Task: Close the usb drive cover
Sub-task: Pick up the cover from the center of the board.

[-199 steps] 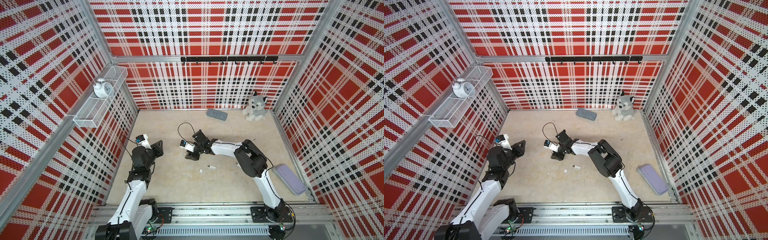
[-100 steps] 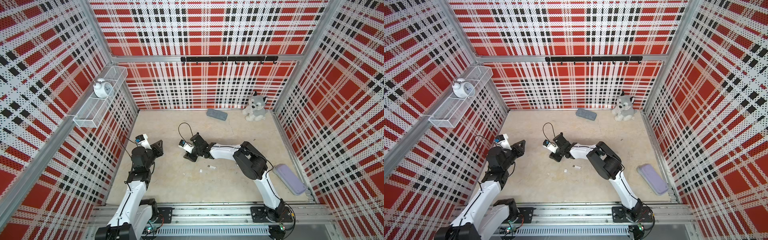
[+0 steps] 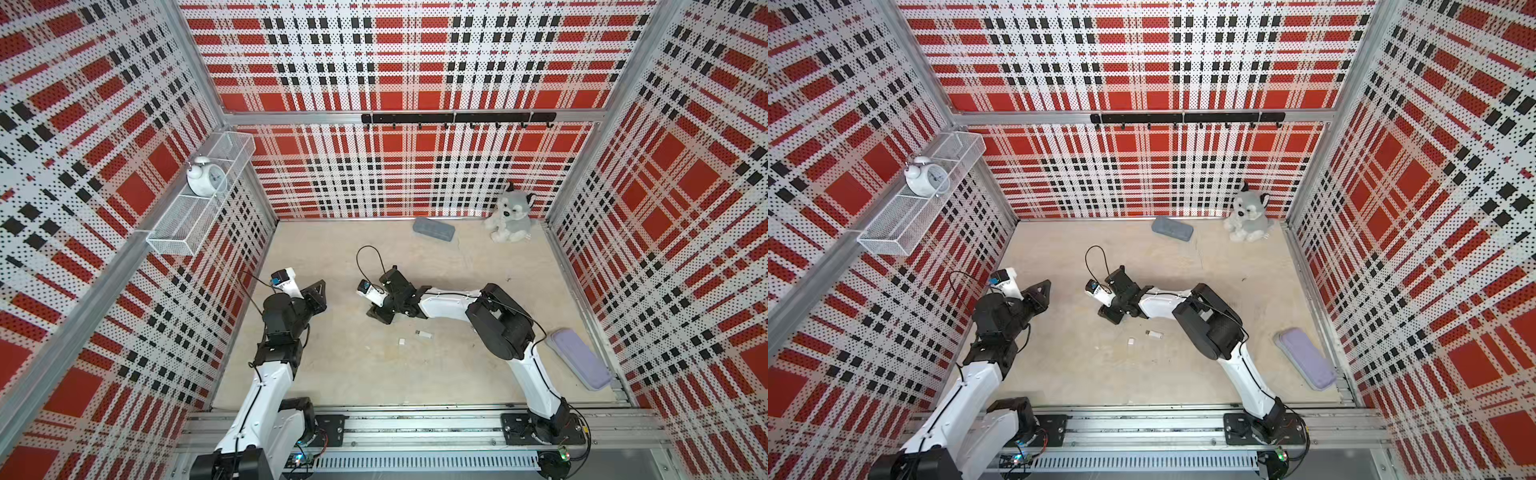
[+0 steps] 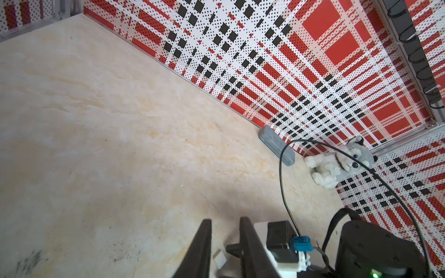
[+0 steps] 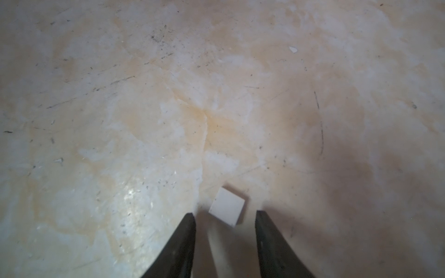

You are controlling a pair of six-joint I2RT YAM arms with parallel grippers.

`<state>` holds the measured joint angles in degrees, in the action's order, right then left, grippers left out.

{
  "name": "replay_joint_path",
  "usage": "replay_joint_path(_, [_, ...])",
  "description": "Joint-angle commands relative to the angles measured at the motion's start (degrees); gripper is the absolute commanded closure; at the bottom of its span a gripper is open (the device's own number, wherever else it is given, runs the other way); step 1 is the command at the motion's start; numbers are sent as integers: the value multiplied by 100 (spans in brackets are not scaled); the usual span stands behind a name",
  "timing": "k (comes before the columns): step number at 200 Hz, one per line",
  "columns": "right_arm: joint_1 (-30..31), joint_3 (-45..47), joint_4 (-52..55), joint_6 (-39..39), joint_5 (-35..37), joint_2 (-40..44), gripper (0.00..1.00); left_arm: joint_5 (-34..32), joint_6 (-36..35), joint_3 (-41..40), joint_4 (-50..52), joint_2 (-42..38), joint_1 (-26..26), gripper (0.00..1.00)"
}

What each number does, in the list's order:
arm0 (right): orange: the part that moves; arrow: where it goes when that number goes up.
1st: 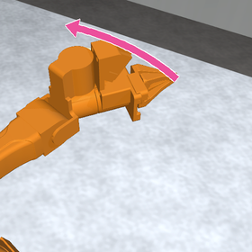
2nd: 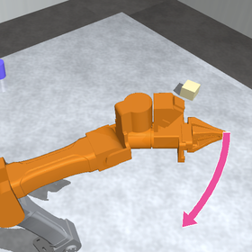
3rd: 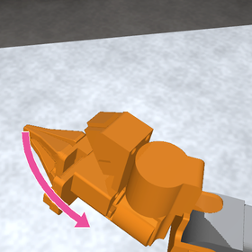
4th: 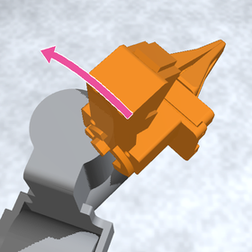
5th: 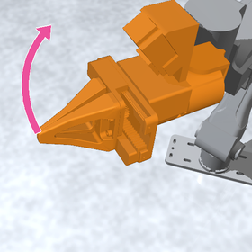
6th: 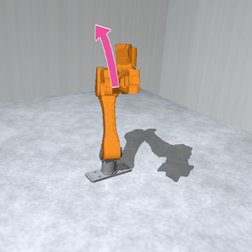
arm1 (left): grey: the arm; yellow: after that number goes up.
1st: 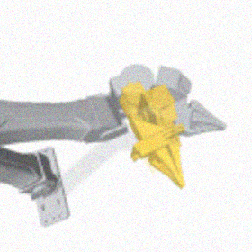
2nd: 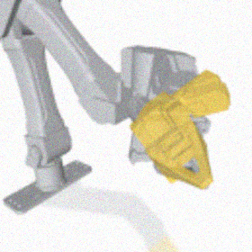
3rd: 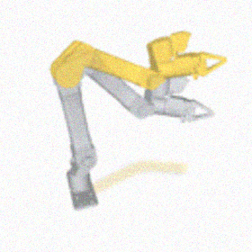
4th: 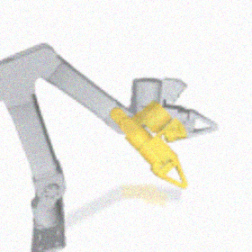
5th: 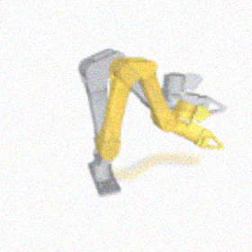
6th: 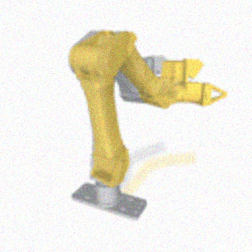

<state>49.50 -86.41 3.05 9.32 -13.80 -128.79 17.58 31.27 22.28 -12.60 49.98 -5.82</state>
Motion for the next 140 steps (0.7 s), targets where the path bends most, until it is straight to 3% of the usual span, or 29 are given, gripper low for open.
replay_joint_path(1, [69,-73,64,-97,36,-182,57,57,-7,8,-115,-11,-61,75])
replay_joint_path(73, [78,-165,99,-123,16,-314,59,52,-6,5,-110,-21,-63,75])
replay_joint_path(140, [77,-182,174,-58,59,-362,69,87,1,9,-121,-5,-58,75])
